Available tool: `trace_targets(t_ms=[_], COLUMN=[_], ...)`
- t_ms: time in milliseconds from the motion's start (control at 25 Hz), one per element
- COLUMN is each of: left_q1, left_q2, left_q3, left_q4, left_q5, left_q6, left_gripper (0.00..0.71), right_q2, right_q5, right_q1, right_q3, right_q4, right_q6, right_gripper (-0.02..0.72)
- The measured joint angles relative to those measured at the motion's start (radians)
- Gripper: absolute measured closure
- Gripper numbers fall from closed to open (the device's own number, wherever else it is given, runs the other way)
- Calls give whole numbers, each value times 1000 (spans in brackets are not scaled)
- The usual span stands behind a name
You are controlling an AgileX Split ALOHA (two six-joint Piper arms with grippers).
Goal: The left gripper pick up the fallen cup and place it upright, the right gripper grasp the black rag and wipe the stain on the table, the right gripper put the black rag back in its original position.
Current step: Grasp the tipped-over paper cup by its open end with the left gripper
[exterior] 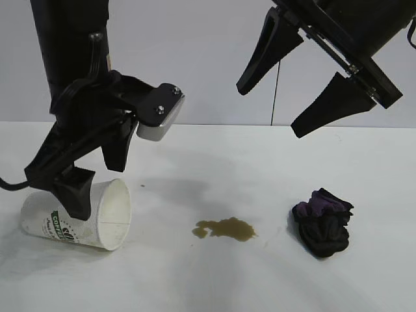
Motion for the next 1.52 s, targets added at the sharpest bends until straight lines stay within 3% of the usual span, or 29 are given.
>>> trace_targets(t_ms=[160, 560, 880, 1520], left_q1=[0, 0, 0, 16], left_q2=[0, 0, 0, 104], left_q3=[16, 72, 96, 96], left_q4=[25, 47, 68, 113], left_q5=[-63, -95, -192, -209], left_q6=[3, -8, -31, -174], left_gripper=[106, 105, 33, 29], right_q2=[0, 0, 0, 0], right_q5=[0, -20, -28, -40], right_q1=[0, 0, 0, 0], right_q3=[0, 0, 0, 0], right_q4=[-1, -7, -7, -7], right_q6=[-4, -4, -5, -6], right_gripper=[168, 168, 168, 168])
